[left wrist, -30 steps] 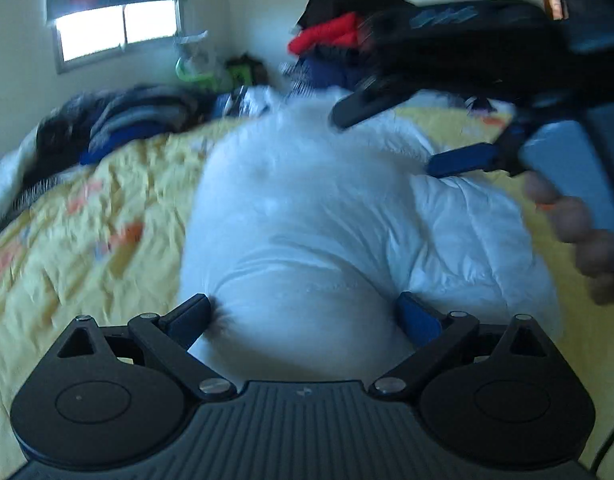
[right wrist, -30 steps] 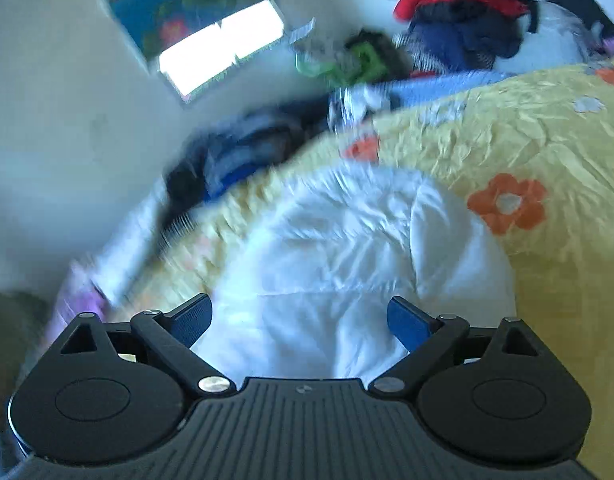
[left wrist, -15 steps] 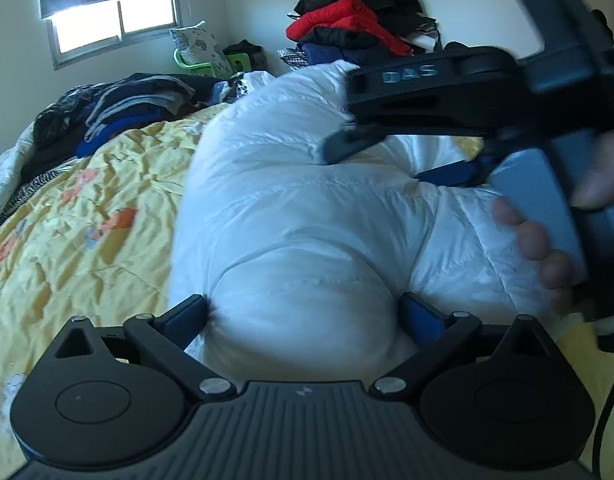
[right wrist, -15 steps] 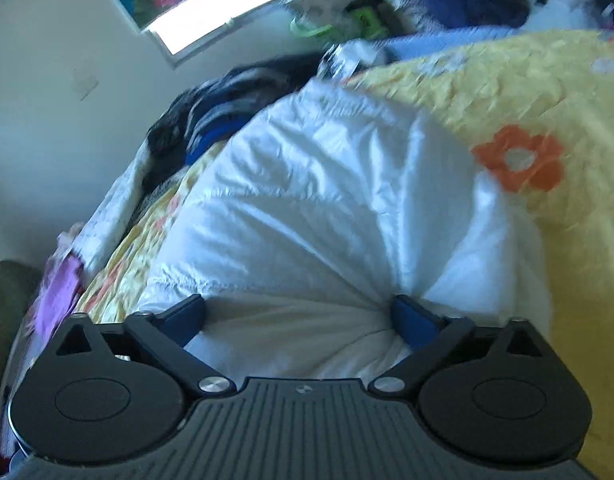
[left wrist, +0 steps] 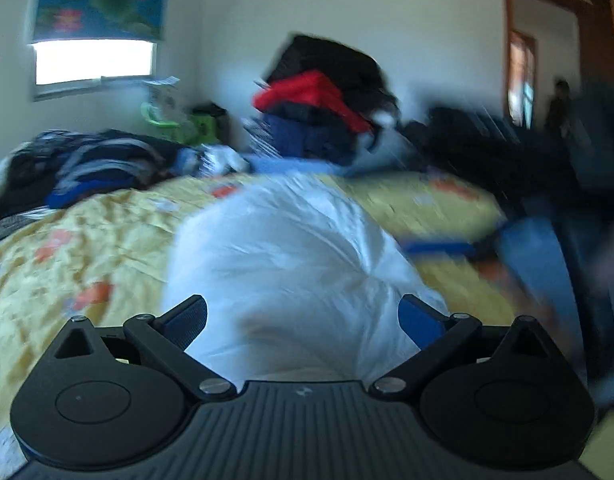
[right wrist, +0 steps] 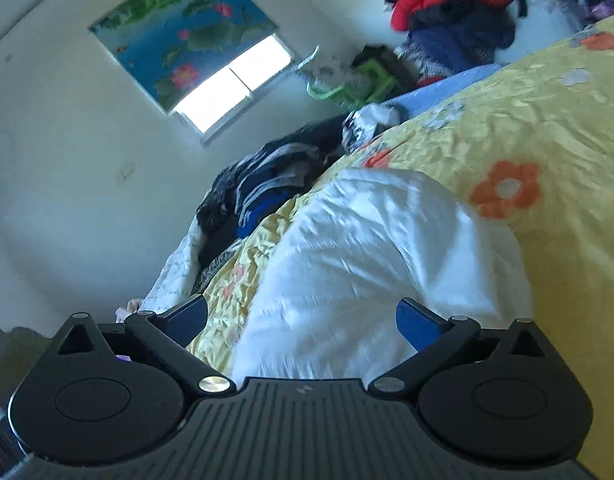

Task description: Fold small clothes

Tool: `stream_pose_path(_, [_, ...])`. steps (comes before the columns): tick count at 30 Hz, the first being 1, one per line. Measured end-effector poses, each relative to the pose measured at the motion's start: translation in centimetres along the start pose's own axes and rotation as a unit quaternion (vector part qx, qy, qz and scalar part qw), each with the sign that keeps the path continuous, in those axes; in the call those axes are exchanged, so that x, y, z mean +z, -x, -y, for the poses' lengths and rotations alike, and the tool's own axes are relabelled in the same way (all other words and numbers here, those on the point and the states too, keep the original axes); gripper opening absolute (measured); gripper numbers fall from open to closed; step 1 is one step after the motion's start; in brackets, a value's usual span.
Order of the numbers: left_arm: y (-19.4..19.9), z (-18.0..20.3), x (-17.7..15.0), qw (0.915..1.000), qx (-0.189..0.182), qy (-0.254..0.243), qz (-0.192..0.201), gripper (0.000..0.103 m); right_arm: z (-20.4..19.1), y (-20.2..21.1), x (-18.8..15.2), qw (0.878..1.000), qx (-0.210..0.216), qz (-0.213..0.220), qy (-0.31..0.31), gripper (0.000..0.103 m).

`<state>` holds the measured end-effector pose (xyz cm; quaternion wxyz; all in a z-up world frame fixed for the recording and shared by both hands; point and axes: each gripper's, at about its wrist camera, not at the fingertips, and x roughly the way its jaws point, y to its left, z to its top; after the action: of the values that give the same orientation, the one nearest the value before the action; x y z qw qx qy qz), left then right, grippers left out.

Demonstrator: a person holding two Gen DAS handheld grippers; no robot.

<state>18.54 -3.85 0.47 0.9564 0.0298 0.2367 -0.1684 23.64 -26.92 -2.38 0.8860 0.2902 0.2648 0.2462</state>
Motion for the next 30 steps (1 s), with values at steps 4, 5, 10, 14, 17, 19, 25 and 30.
stream_pose_path(4, [-2.5, 0.8, -0.5, 0.9994, 0.010, -0.012, -0.031, 0.102, -1.2, -6.1, 5.2, 0.998, 0.006, -0.037, 0.040, 0.102])
stream_pose_path(5, [-2.8, 0.8, -0.7, 0.9993, 0.010, -0.009, -0.035, 0.103, -1.6, -7.8, 6.4, 0.997, 0.005, -0.049, 0.059, 0.102])
stream_pose_path(10, [-4.9, 1.7, -1.9, 0.9978, 0.019, -0.029, -0.056, 0.103, 0.3, -17.4, 8.7, 0.982, -0.051, -0.157, 0.088, 0.101])
stream_pose_path(14, [-5.3, 1.5, -2.1, 0.9986, 0.000, -0.019, -0.050, 0.103, 5.1, -20.5, 7.6, 0.978, -0.070, -0.191, 0.054, 0.101])
stream_pose_path(17, [-5.8, 1.3, -2.2, 0.9988, -0.009, -0.016, -0.045, 0.103, 7.6, -20.9, 7.6, 0.982, -0.065, -0.179, 0.010, 0.100])
stream_pose_path(19, [-6.0, 1.3, -2.4, 0.9987, -0.005, -0.027, -0.044, 0.103, 7.9, -21.0, 7.3, 0.983, -0.065, -0.170, 0.006, 0.101])
stream_pose_path(25, [-2.0, -1.2, 0.0, 0.9988, -0.049, 0.009, -0.003, 0.103, 5.5, -13.9, 8.8, 0.998, -0.019, -0.062, -0.006, 0.100])
stream_pose_path(30, [-0.4, -6.3, 4.5, 0.9976, -0.031, 0.039, 0.049, 0.103, 4.9, -4.9, 6.9, 0.999, -0.019, -0.026, 0.020, 0.102])
